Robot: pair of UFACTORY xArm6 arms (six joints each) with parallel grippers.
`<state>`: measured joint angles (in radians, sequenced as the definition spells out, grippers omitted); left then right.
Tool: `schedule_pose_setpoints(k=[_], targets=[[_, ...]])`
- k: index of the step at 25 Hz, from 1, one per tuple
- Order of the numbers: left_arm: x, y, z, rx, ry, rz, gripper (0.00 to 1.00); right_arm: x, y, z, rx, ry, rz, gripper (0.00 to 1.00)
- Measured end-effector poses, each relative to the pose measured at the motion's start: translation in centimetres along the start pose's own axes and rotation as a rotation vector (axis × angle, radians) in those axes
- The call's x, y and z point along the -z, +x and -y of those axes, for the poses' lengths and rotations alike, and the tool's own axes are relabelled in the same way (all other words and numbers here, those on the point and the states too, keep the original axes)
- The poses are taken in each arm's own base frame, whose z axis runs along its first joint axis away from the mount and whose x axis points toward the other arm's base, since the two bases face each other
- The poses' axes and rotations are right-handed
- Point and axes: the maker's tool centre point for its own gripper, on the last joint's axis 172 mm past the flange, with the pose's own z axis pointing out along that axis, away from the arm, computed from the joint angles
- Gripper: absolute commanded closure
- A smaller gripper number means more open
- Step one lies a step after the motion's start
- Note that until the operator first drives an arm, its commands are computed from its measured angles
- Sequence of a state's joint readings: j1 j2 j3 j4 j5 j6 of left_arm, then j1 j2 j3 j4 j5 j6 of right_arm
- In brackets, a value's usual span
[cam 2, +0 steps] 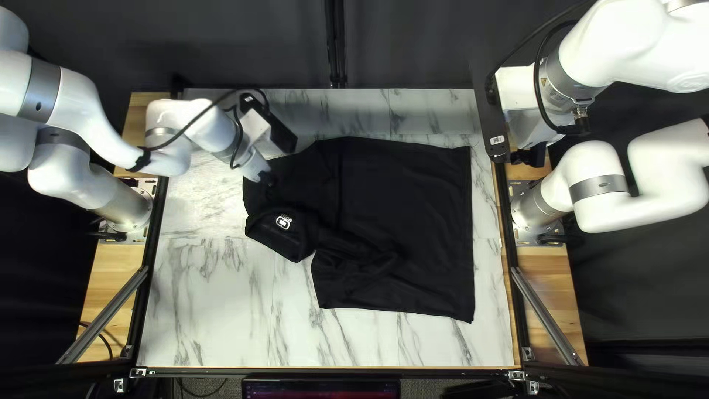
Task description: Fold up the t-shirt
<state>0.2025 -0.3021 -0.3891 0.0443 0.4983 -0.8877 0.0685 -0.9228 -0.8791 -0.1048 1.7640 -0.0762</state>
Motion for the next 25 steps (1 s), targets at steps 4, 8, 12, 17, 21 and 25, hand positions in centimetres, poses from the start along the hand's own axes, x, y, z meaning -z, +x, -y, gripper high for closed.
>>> schedule_pose_setpoints(k=[4, 8, 12, 17, 21, 25], targets=[[0.1, 0.1, 0.3, 0.093, -0.009, -0.008, 0.0, 0.0, 0.0, 0.0, 0.0, 0.0, 0.0, 0.0], [-0.3, 0.4, 1.4, 0.026, 0.025, 0.003, 0.0, 0.0, 0.0, 0.0, 0.0, 0.0, 0.0, 0.0], [-0.6, 0.6, 3.7, -0.084, 0.06, 0.052, 0.0, 0.0, 0.0, 0.0, 0.0, 0.0, 0.0, 0.0], [0.1, 0.1, 4.9, -0.099, 0.067, 0.114, 0.0, 0.0, 0.0, 0.0, 0.0, 0.0, 0.0, 0.0], [-0.2, -0.1, 5.1, -0.083, 0.066, 0.116, 0.0, 0.0, 0.0, 0.0, 0.0, 0.0, 0.0, 0.0], [-1.3, 0.0, 6.0, -0.051, 0.044, 0.114, 0.0, 0.0, 0.0, 0.0, 0.0, 0.0, 0.0, 0.0]])
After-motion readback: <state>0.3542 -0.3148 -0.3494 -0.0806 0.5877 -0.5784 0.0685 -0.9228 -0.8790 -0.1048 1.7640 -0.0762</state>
